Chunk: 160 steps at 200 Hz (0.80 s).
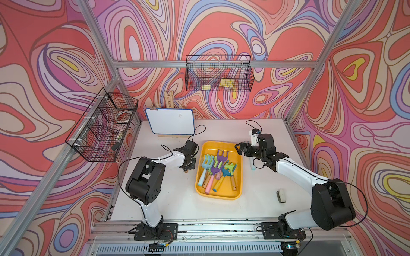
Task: Take the hand rake out of the storage box
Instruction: Pick up the rake at the center of the board.
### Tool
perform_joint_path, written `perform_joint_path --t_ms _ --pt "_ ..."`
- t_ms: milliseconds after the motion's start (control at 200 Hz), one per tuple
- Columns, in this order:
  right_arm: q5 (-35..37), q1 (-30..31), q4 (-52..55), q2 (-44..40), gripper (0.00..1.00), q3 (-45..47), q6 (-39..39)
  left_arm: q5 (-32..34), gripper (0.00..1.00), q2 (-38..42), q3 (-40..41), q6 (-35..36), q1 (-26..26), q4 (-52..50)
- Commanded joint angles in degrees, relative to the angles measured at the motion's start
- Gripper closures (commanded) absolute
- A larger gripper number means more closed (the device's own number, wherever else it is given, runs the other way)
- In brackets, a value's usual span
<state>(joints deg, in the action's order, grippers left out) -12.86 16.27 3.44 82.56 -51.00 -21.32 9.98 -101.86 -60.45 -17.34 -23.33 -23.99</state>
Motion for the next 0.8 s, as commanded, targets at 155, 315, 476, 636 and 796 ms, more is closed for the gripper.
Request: perform_joint_path --t_ms 155,315,476,636,796 --pt "0.44 0.16 0.15 -1.00 0.02 0.73 0.26 5.60 0.88 6.45 -1.61 3.43 4.99 -4.77" --pt "0.21 0.16 0.31 -0.56 0.02 0.72 0.36 7.52 0.88 6.92 -1.68 4.87 8.15 -4.95" --pt "0.27 0.16 0.20 -0.42 0.02 0.91 0.47 9.23 0.90 5.36 -2.43 6.57 10.89 -5.46" --pt "0.07 0.15 0.25 0.29 0.02 0.69 0.45 9.45 0.92 5.18 -1.66 7.21 12.98 -4.55" --pt "-0.06 0.16 0.47 0.32 0.02 0.81 0.41 10.59 0.92 5.06 -1.01 7.88 14.36 -4.22"
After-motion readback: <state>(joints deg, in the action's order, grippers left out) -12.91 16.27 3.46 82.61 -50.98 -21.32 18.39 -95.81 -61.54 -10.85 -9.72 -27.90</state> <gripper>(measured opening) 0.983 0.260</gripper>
